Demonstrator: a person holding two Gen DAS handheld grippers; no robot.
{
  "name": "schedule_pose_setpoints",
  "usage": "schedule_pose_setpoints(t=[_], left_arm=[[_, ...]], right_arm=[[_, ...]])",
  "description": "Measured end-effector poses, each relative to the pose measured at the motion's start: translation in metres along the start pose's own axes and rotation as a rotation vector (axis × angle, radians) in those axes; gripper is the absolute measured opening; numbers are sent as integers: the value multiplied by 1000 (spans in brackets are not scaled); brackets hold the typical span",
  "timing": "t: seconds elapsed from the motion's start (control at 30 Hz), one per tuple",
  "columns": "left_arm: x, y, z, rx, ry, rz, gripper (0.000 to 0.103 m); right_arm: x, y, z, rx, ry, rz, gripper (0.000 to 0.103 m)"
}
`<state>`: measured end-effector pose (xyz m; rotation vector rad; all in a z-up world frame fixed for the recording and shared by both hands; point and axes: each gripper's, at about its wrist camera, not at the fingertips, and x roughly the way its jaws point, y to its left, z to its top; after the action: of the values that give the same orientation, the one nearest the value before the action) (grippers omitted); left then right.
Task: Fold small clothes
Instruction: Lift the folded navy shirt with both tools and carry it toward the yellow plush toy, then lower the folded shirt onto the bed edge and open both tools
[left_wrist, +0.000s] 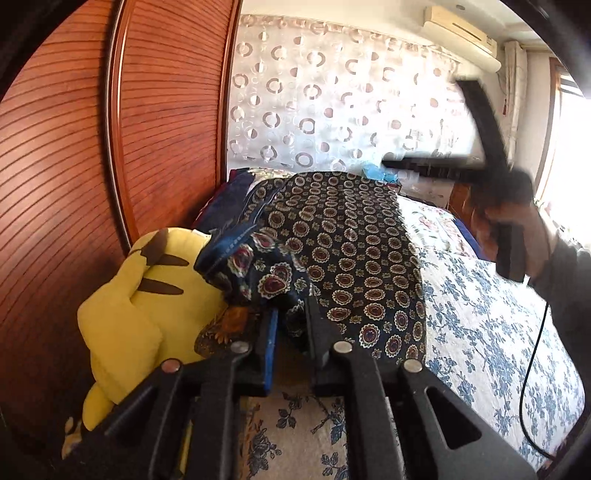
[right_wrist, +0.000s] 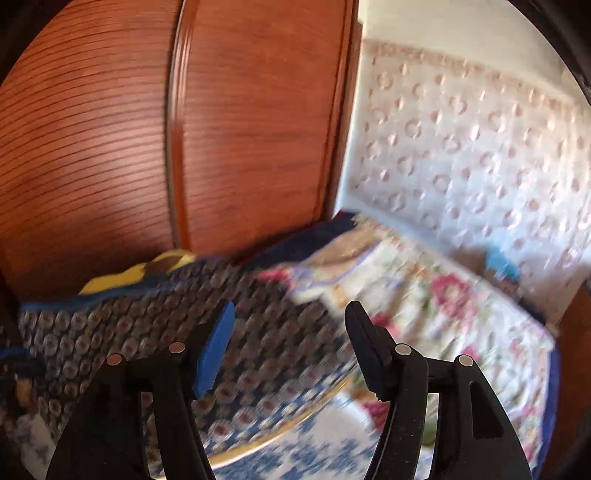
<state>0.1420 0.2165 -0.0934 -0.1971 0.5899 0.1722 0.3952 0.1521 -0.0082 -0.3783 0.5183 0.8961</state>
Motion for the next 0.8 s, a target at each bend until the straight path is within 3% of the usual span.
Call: schedule_pose_setpoints(t=[0.2, 0.33, 0.8], left_arm=[[-18, -4, 8, 34, -28, 16, 14], [-30, -10, 12, 52, -47, 47, 14], [-43, -35, 9, 100, -41, 59, 14]], right_arm=[[32, 13, -36, 104, 95, 76, 64], [43, 19, -45, 140, 102, 52, 64], [-37, 37, -50, 161, 21, 56, 64]])
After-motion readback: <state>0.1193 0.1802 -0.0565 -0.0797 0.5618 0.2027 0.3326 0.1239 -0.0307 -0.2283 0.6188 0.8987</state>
